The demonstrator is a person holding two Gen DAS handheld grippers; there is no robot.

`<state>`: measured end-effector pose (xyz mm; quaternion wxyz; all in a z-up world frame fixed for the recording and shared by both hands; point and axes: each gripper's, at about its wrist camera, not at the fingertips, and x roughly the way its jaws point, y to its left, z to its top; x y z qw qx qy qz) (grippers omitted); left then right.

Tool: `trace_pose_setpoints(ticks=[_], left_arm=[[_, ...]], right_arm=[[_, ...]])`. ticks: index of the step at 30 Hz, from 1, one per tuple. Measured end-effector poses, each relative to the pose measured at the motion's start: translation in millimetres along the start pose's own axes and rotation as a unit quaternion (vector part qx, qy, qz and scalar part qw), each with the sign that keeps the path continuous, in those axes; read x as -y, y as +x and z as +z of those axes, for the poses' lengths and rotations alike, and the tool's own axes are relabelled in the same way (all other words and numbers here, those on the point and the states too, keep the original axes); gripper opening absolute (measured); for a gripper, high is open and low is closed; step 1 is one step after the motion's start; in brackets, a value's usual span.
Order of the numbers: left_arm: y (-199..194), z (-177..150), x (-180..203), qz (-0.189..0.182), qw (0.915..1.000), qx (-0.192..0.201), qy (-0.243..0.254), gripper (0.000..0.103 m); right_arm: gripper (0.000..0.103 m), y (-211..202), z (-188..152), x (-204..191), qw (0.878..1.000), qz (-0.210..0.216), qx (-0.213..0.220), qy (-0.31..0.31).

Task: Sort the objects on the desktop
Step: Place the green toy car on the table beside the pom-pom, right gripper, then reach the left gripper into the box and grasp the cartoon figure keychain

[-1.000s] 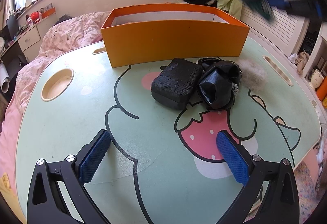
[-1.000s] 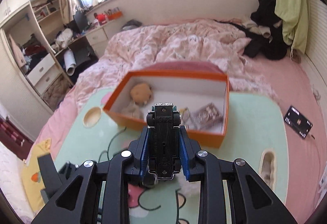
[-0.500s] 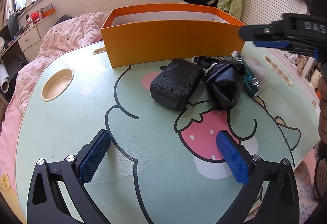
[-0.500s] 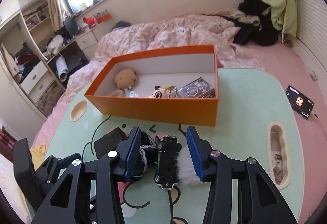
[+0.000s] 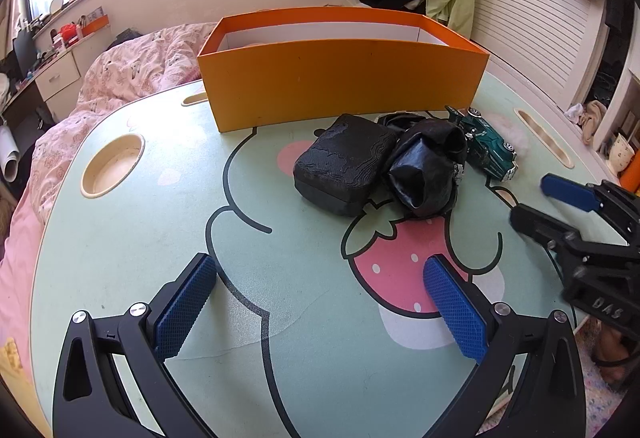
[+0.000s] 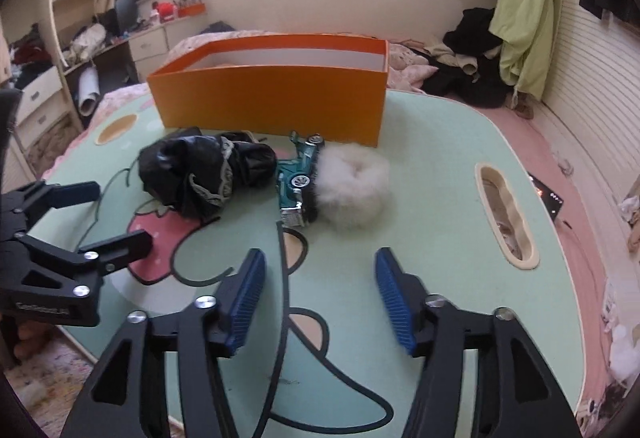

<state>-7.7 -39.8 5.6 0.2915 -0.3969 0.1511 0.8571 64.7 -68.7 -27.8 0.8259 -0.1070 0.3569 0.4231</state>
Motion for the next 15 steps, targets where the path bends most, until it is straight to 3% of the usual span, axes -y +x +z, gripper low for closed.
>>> trace_pose_setpoints(ticks=[1,2,9,11,15], left_arm=[[0.0,-0.2,-0.6,-0.001,1.0,0.0,-0.001,0.103],[-0.3,-0.8,-0.5,0.0,1.0,0.0,-0.001,0.103],[-1.7,-0.4,4.7,0.004,1.0,-0.003,0.004,0.102],[-11.2,3.6,3.1,0.005,0.9998,0.016,-0.004,0.098],[-36.9,38.9,1.8,-0.041,0.9979,0.048,-0.011,0.097]], right_arm=[[0.1,4.1,2.0,3.6,1.0,0.0,-0.008,0.008],[0.102,6.2,3.0,6.8,1.0,0.0,-0.011,0.013],[0.103,7.0,1.3,12.0,1.0,-0.001,-0.008,0.015],[0.103,7.1,1.4,12.3,1.0,-0.001,-0.008,0.015],[0.103,7.1,1.4,12.4,1.0,-0.002,-0.007,0.014]])
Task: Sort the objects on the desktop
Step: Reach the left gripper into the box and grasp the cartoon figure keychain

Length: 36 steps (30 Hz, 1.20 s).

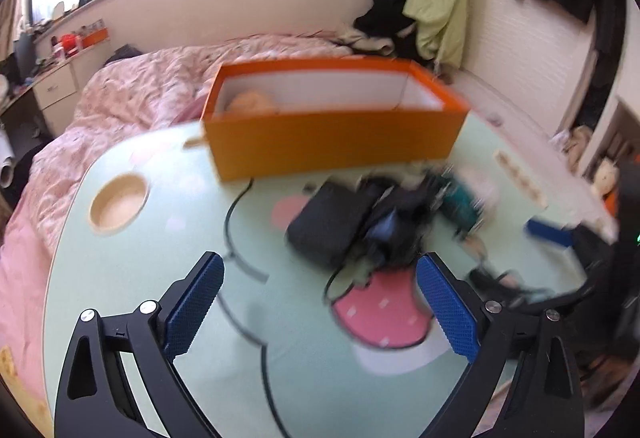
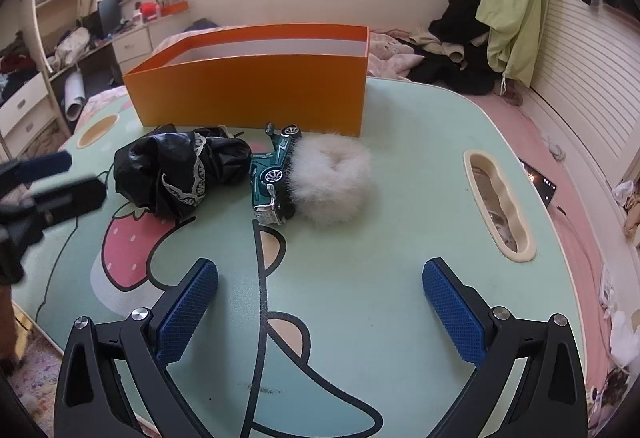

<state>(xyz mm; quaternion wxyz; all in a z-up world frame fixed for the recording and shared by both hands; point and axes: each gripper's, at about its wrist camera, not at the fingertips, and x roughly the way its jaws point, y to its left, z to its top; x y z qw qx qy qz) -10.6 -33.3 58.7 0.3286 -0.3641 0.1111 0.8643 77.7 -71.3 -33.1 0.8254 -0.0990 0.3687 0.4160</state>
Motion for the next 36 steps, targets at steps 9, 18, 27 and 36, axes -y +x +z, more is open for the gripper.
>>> trace_pose_setpoints(ticks=[9,18,27,36], left_arm=[[65.1,142.7,-4.2,-0.088,0.9891,-0.114,-0.031,0.062],[161.8,142.8,12.9,-0.048,0.9657,-0.252,-0.037,0.055],[172.5,137.3,9.6,-0.033,0.9686,-0.246,-0.009,0.033],[75.9,164.7,-1.2,-0.104,0.987,-0.122,-0.013,0.033]], right_arm=[[0.102,-1.1,-1.1,0.7,1.0,0.0,0.001,0.001],[0.103,-1.3,-1.4,1.9,1.0,0.002,0.001,0.0],[0.103,-1.6,-2.2,2.1,1.0,0.004,0.002,0.0],[0.103,-1.3,-2.1,2.7,1.0,0.004,0.002,0.0]])
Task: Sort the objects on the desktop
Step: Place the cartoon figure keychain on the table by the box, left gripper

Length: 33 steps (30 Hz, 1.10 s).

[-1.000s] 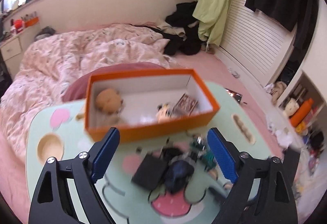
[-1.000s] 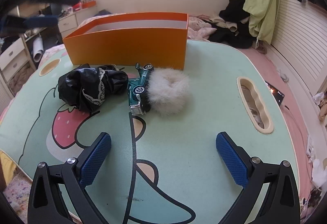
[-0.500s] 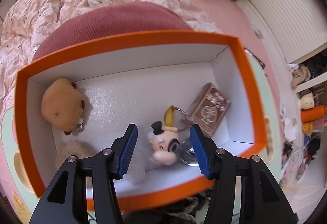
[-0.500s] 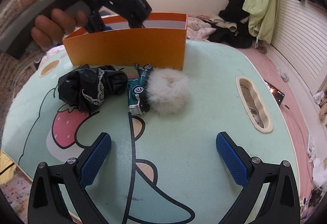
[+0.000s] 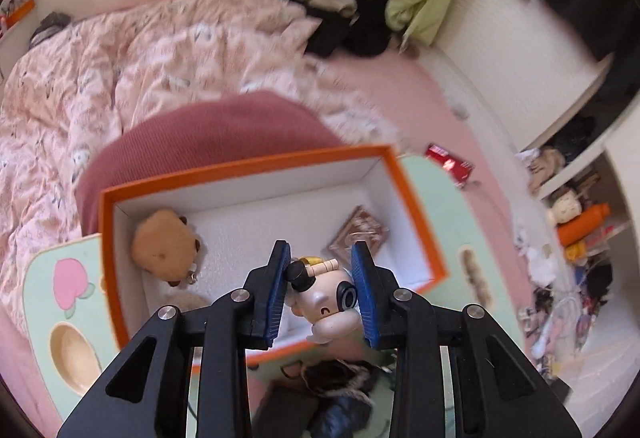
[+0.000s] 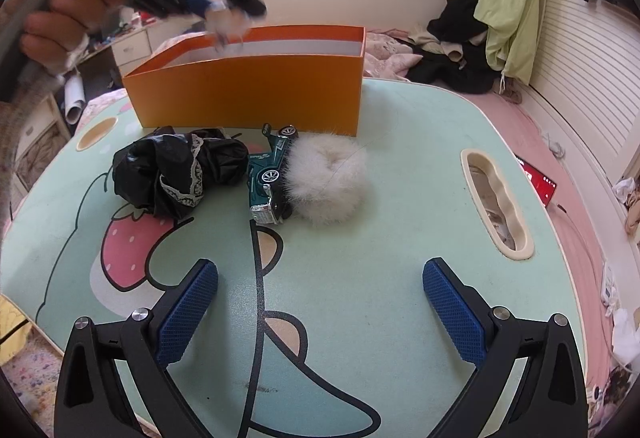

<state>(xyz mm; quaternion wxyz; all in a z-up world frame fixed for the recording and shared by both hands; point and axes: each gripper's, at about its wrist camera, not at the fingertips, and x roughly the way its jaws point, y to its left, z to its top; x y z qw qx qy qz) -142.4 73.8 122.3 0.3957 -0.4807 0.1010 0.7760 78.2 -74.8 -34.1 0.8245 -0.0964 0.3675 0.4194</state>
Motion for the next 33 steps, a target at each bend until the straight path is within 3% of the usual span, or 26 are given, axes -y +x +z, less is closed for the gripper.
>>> trace_pose_setpoints(ticks=[4,9,14,15,17,18,19,21,26,31,33], left_arm=[[-29.6,-33.4,3.0,0.001,0.9994,0.027,0.021,0.033],[0.0,-67.8,-6.5,-0.01,0.9997,-0.007,0.021,0.033],[5.1,-76.7,-14.7,0.011,0.9998,0.015,0.012,0.035],[-2.0,-78.2,-18.6,0.008,0.9994,0.032,0.005,0.038],[-16.0,-83.7,-23.1,0.005,0.9983,0.059,-0.005,0.053],[-23.6,-89.4,-25.3,0.008,0.9974,0.072,-0.009,0.07],[-30.3,-97.6,-26.5,0.016,0.9962,0.085,-0.012,0.078],[-38.3,-119.4,-25.1,0.04,0.9941,0.101,-0.008,0.078],[-27.3,-179.9,-20.2,0.088,0.992,0.09,-0.011,0.078],[1.8,-205.8,-15.4,0.123,0.9901,0.067,-0.003,0.079],[12.6,-208.1,-8.3,0.141,0.9874,0.068,0.02,0.092]], right_arm=[[0.103,0.2,0.0,0.4,1.0,0.0,0.0,0.0],[0.103,0.8,0.0,1.7,1.0,-0.001,0.001,0.0],[0.103,1.1,0.4,2.4,1.0,-0.002,0.001,0.0],[0.103,1.1,0.3,2.3,1.0,-0.002,0.0,0.0],[0.103,1.4,0.4,2.5,1.0,-0.003,0.0,0.0],[0.103,1.3,0.3,2.4,1.0,-0.003,0.0,0.0],[0.103,1.4,0.4,2.6,1.0,-0.003,0.0,0.0],[0.103,1.2,0.3,2.1,1.0,-0.003,0.0,0.0],[0.103,1.3,0.2,2.3,1.0,-0.003,0.0,0.001],[0.103,1.3,0.3,2.6,1.0,-0.003,0.0,0.001],[0.103,1.3,0.3,2.1,1.0,-0.004,0.0,0.0]])
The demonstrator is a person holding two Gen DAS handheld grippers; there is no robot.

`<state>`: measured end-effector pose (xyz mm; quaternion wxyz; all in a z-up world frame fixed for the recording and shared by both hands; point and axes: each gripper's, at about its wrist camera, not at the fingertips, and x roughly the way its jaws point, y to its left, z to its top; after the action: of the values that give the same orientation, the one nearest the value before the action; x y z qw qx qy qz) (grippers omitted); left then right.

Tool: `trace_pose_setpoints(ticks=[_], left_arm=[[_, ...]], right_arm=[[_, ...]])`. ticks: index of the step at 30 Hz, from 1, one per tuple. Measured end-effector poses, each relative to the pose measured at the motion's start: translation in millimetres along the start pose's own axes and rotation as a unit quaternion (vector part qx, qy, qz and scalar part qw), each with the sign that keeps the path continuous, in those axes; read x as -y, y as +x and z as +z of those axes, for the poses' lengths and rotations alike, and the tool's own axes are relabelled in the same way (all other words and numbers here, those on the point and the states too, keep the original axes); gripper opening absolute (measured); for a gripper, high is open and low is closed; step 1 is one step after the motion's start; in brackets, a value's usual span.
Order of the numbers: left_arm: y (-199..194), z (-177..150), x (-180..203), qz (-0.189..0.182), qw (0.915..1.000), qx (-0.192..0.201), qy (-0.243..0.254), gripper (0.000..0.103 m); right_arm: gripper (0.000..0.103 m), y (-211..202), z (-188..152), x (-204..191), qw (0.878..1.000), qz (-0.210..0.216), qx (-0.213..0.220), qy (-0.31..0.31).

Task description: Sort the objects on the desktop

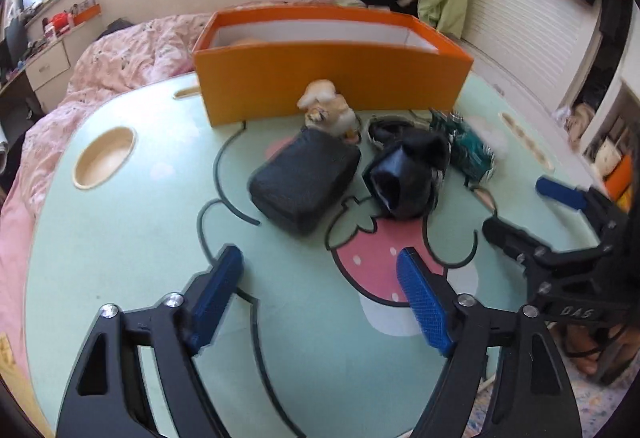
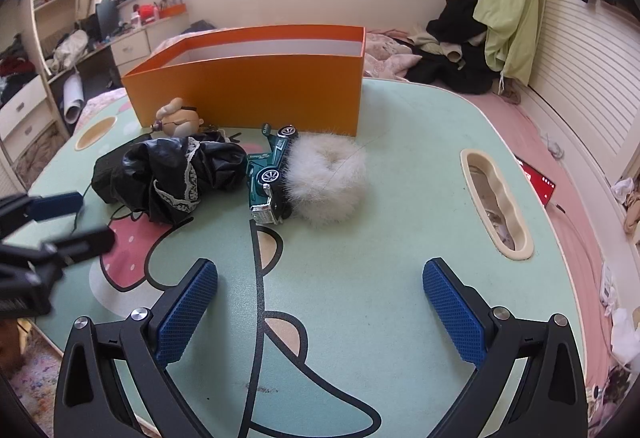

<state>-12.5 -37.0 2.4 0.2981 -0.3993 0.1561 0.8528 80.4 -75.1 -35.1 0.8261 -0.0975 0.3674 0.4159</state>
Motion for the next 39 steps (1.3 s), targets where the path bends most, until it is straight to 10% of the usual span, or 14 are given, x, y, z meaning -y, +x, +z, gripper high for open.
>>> trace_pose_setpoints(ticks=[1,39], left_arm=[[4.4,0.1,3.6,0.005,0.9999,0.002,0.009,0.103],[8.8,-8.0,2.5,-0.004,0.9999,0.005,0.012,0.103]], right_arm=[[0.103,0.2,0.0,0.5,1.0,-0.001,0.0,0.0],[0.103,-0.4,-0.1,0.3,1.0,-0.006,-0.001,0.003]])
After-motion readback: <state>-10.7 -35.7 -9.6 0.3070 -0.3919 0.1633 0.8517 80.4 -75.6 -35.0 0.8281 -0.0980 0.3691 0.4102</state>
